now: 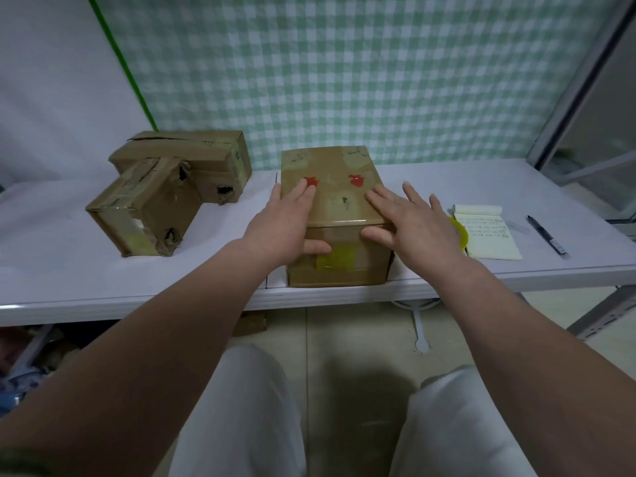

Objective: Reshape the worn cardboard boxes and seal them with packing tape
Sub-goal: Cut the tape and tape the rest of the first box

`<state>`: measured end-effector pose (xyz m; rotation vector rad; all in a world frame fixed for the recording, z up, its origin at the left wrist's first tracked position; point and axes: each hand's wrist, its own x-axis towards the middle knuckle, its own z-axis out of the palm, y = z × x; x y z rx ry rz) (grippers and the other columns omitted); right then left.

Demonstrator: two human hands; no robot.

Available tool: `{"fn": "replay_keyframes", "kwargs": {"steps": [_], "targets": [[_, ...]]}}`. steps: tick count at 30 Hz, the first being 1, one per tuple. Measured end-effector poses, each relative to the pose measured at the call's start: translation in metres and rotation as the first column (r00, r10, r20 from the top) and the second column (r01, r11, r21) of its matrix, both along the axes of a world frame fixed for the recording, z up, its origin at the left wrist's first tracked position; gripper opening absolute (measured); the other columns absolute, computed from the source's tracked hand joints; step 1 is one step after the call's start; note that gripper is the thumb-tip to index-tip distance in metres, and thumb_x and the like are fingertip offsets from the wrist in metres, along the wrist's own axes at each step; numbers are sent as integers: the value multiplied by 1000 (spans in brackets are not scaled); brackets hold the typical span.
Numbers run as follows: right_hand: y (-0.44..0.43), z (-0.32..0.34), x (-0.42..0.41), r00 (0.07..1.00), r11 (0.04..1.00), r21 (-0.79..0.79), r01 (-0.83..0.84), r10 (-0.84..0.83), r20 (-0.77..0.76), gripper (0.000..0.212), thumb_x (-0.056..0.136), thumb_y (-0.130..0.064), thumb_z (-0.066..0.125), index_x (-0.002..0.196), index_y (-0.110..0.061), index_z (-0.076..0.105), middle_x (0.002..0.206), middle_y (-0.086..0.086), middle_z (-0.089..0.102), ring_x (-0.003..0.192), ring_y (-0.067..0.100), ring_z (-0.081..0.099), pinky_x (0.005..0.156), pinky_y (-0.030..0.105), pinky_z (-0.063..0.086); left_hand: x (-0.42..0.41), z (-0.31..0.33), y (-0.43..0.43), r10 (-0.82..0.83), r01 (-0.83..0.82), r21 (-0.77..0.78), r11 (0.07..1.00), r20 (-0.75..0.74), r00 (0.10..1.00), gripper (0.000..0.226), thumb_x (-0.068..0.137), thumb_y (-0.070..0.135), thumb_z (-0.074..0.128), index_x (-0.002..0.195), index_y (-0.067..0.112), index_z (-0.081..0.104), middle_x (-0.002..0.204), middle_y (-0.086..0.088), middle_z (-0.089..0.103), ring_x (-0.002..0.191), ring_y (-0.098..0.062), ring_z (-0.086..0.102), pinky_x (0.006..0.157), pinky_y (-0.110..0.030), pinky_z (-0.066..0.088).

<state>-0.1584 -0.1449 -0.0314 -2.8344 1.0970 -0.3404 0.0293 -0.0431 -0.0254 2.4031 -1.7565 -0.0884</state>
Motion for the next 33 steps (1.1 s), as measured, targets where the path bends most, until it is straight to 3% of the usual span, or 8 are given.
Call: {"fn": "replay_keyframes", "kwargs": {"steps": [5,12,20,23,25,27,30,33], "targets": [[4,9,5,999,998,-67,-14,11,-43,73,88,-68,31,150,-29,23,160,-11,16,148,25,2,116,53,4,-3,2,1,2,-2,-2,1000,0,1000,112,72,61,65,153,17,1,161,1,0,146,-35,-4,118,-49,15],[18,15,46,977,984,-94,-153,136,-164,75,91,-66,32,153,-28,11,161,-10,11,148,21,-1,117,52,3,-2,1,3,-8,8,9,1000,6,1000,111,75,60,64,153,16,-1,161,0,-2,145,-36,-4,118,-48,15],[4,4,19,997,999,-33,-32,30,-69,84,84,-74,26,153,-29,13,161,-10,11,148,22,6,117,53,6,-2,0,3,5,-5,-1,1000,-16,1000,110,75,59,65,152,18,-1,161,2,-3,146,-34,-5,118,-48,16],[5,0,6,984,985,169,35,-64,168,82,82,-74,38,148,-27,26,152,-4,35,138,27,33,110,51,31,-2,-1,4,11,-12,-28,1000,-47,999,111,73,59,67,153,19,0,161,3,-1,146,-34,1,117,-49,19],[9,-2,2,899,877,475,69,-261,351,84,83,-69,49,149,-23,25,151,0,37,137,25,36,109,46,35,-2,-3,5,11,-14,-51,999,-53,999,111,73,58,67,153,18,0,161,1,-1,146,-34,2,117,-50,19],[15,-4,2,826,728,684,39,-409,389,86,85,-66,50,150,-15,26,153,2,34,138,23,35,110,41,33,0,-5,6,9,-14,-73,997,-68,998,110,74,59,66,152,19,1,161,1,-1,146,-32,1,118,-49,17],[27,-7,6,808,628,774,-78,-415,418,57,90,-57,52,132,-19,52,131,-2,56,110,14,54,89,26,42,2,-8,15,-12,-24,-188,982,-192,981,102,76,68,51,153,19,6,161,1,-4,147,-24,0,119,-44,11],[36,-3,10,789,617,757,-215,-347,507,55,87,-54,59,134,-30,50,130,-12,56,106,5,56,83,19,46,10,-11,30,62,-266,-287,920,-564,824,92,77,75,27,153,26,11,161,1,-5,147,-17,-2,117,-38,5]]}}
